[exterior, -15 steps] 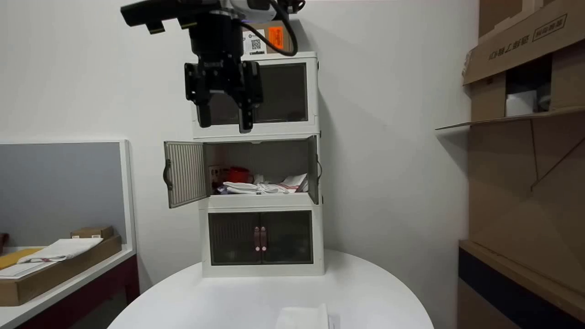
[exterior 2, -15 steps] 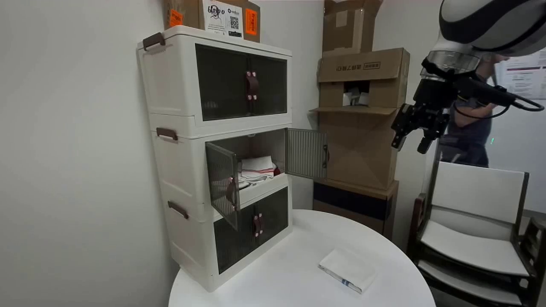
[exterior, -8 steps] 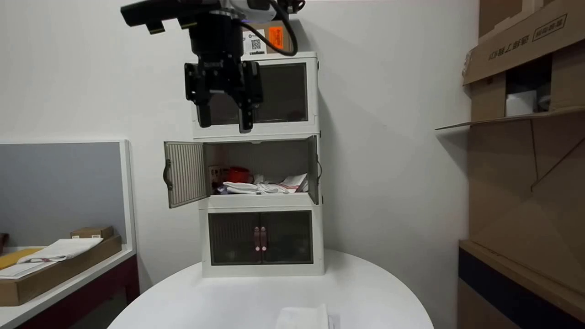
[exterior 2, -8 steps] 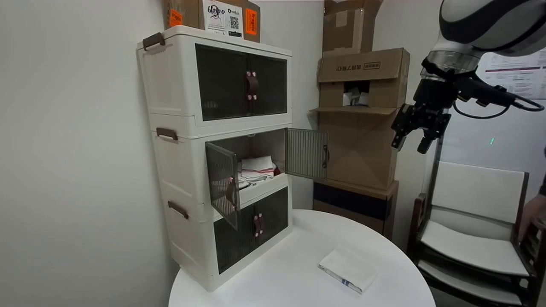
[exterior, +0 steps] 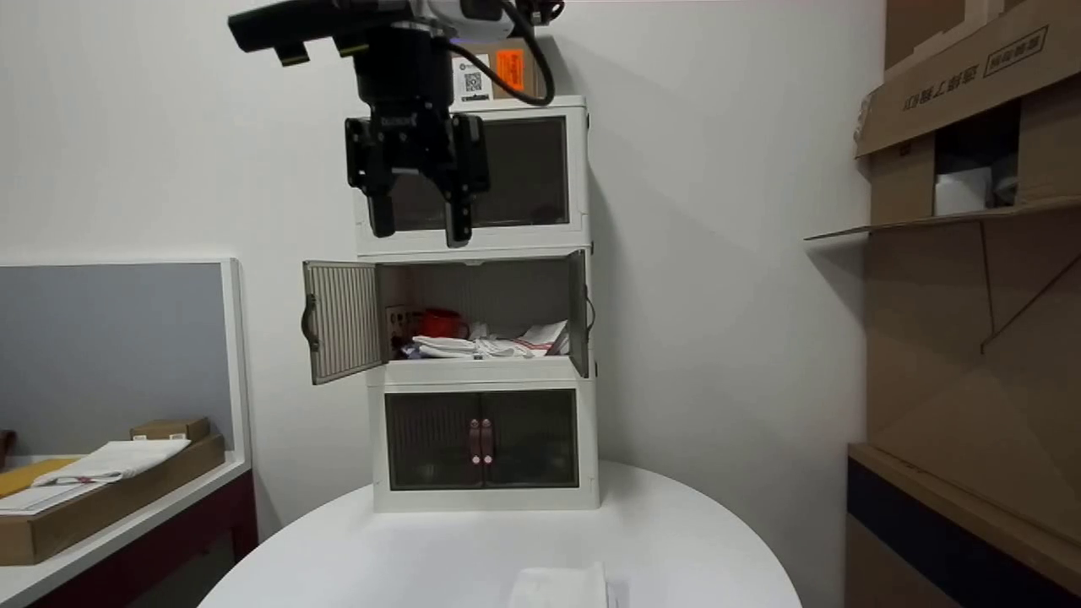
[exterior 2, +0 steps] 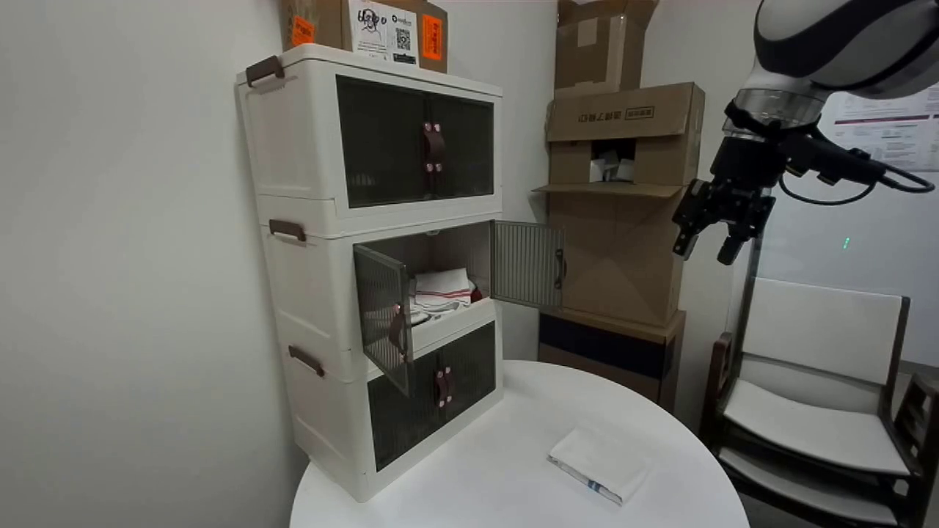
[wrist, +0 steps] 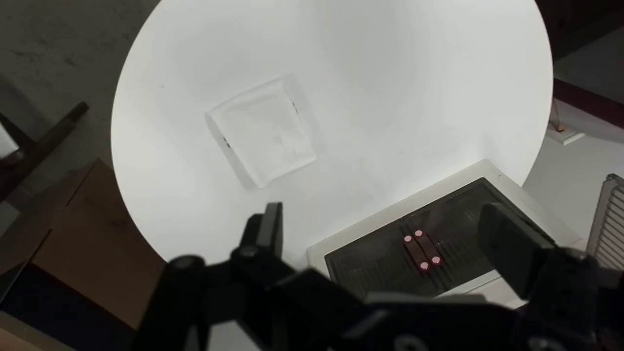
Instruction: Pick up the cloth and put it in the cabinet
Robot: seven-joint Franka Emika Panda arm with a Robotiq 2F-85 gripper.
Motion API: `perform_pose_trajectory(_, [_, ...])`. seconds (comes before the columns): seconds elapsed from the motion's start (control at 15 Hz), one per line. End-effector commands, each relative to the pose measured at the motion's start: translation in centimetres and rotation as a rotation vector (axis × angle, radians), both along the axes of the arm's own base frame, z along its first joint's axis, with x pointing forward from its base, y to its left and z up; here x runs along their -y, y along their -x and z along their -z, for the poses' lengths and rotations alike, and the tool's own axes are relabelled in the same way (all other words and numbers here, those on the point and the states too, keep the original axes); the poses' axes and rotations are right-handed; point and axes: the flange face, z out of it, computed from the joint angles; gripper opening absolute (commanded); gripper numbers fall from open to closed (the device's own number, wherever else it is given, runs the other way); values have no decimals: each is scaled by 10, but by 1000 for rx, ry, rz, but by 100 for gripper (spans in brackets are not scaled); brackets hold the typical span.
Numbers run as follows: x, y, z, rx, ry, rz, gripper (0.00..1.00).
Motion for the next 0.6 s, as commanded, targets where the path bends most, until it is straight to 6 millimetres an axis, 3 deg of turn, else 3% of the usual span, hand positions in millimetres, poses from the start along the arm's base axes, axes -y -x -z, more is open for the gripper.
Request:
perform_pose_trajectory(0.0, [23, -16, 15, -2, 13, -2, 100])
perform_pose_trajectory(0.2, [47, -28, 32, 4, 14, 13, 100])
perform_pose_trajectory(0.53, [88, -56, 87, -51, 38, 109, 100])
